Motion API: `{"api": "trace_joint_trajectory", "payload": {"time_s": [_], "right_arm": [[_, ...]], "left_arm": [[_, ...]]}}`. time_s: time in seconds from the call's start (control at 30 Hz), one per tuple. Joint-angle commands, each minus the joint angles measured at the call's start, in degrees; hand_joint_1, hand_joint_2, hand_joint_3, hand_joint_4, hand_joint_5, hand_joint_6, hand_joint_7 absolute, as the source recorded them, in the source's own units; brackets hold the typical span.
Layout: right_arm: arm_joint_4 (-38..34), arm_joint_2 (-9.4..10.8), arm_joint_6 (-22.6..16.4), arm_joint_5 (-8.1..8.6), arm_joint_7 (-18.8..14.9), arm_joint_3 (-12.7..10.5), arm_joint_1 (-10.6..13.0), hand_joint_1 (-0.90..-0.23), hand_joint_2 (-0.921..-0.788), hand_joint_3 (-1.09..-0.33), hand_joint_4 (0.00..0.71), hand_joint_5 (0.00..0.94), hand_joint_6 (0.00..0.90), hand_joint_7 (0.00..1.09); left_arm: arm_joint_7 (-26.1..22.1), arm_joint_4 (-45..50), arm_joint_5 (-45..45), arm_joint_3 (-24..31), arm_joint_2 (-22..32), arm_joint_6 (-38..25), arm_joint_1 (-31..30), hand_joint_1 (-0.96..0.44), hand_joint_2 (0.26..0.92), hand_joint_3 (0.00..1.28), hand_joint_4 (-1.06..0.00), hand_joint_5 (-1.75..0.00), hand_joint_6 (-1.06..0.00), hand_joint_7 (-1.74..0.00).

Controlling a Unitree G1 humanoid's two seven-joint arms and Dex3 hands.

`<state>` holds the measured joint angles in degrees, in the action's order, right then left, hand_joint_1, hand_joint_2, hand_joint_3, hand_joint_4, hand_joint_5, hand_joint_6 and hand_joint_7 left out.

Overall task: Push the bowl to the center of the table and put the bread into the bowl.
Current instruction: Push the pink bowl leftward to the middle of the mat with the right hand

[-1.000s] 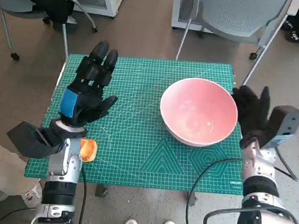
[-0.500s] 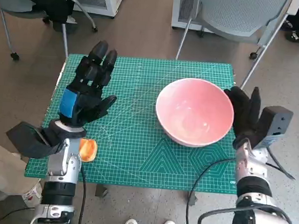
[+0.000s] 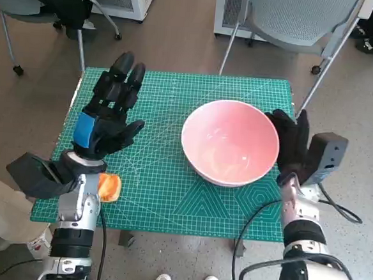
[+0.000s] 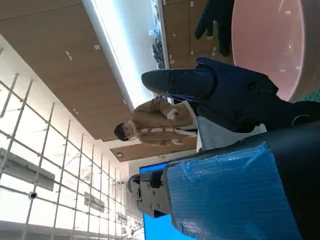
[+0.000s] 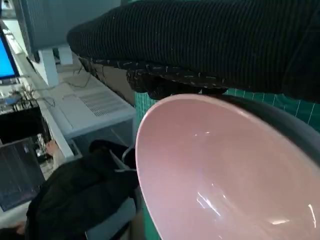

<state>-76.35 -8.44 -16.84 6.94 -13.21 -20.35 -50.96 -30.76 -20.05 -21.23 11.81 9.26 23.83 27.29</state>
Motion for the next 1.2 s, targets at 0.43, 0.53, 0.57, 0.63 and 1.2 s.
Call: {"api": "trace_joint_trajectory", "payload": {"time_s": [0.43, 0.53, 0.57, 0.63, 1.2], "right_arm": [[-0.6, 2.5, 0.9, -2.19, 0.8, 2.5, -1.3, -0.627, -0.921, -0.876, 0.004, 0.000, 0.092, 0.02], [-0.6, 3.1, 0.9, -2.24, 0.6, 2.6, -1.6, -0.622, -0.921, -0.883, 0.000, -0.001, 0.090, 0.02], [-0.6, 3.2, 0.9, -2.22, 0.5, 2.7, -1.7, -0.622, -0.921, -0.884, 0.000, -0.001, 0.090, 0.02], [-0.6, 3.5, 0.8, -2.29, 0.4, 2.9, -1.8, -0.620, -0.921, -0.886, -0.001, -0.001, 0.089, 0.02], [-0.6, 6.8, 0.9, -2.74, 0.0, 4.0, -3.3, -0.613, -0.921, -0.904, 0.002, 0.001, 0.089, 0.02]], "left_arm": [[-0.2, 2.6, -1.2, 0.5, 0.6, -1.2, -1.6, -0.53, 0.921, 0.25, -0.05, 0.00, -0.12, -0.23], [0.0, 3.3, -1.5, 0.5, 0.7, -1.6, -1.9, -0.52, 0.921, 0.25, -0.05, 0.00, -0.12, -0.23], [0.1, 3.5, -1.5, 0.4, 0.7, -1.8, -2.0, -0.52, 0.921, 0.25, -0.05, 0.00, -0.12, -0.23], [0.3, 4.0, -1.7, 0.4, 0.8, -2.1, -2.2, -0.52, 0.921, 0.25, -0.05, 0.00, -0.11, -0.24], [1.9, 8.5, -1.9, 0.7, 1.3, -4.3, -4.0, -0.50, 0.921, 0.28, -0.04, 0.00, 0.00, -0.44]]}}
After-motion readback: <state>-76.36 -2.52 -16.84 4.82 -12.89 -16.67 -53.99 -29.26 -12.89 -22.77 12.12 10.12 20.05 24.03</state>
